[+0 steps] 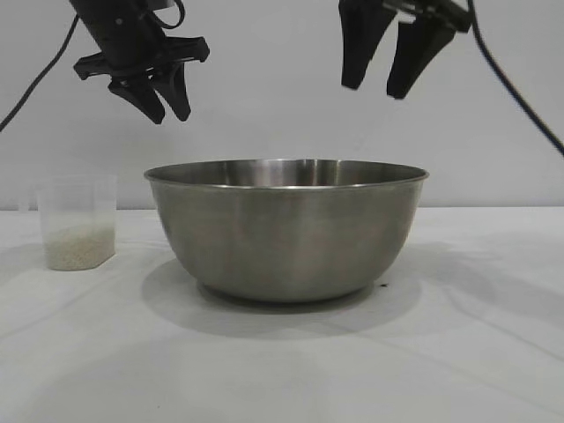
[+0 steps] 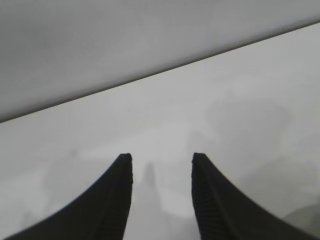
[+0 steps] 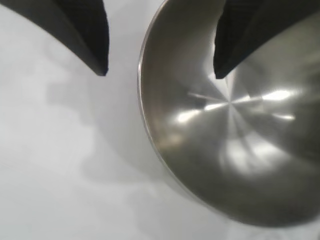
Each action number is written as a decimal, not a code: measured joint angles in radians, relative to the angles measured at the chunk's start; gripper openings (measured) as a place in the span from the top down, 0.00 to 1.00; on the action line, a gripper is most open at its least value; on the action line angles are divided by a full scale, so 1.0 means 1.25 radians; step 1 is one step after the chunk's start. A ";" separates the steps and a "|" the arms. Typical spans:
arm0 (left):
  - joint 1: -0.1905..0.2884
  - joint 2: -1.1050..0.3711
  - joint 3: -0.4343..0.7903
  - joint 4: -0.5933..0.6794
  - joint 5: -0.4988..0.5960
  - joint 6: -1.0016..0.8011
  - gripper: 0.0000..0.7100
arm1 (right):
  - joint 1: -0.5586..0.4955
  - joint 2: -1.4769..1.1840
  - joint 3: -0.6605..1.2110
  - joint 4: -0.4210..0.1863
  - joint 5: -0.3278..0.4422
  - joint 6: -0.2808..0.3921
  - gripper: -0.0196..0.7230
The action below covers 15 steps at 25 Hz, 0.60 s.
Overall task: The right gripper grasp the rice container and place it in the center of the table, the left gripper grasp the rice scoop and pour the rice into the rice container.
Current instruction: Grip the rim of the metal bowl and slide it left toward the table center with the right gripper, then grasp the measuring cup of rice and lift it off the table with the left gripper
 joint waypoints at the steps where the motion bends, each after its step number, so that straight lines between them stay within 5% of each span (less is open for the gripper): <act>1: 0.000 0.000 0.000 0.001 0.000 0.000 0.68 | 0.000 -0.031 0.054 0.023 -0.044 -0.023 0.45; 4: 0.000 0.000 0.000 0.001 0.000 0.000 0.68 | 0.000 -0.135 0.248 0.122 -0.196 -0.155 0.45; 7: 0.000 0.000 0.000 0.003 0.000 0.000 0.68 | 0.000 -0.256 0.450 0.246 -0.371 -0.419 0.45; 9: 0.000 0.000 0.000 0.008 0.000 0.000 0.68 | -0.002 -0.322 0.568 0.287 -0.460 -0.550 0.45; 12: 0.000 0.000 0.000 0.016 0.000 0.000 0.68 | -0.034 -0.389 0.673 0.316 -0.542 -0.595 0.45; 15: 0.000 -0.001 0.000 0.021 0.005 0.000 0.68 | -0.087 -0.442 0.709 0.348 -0.531 -0.548 0.45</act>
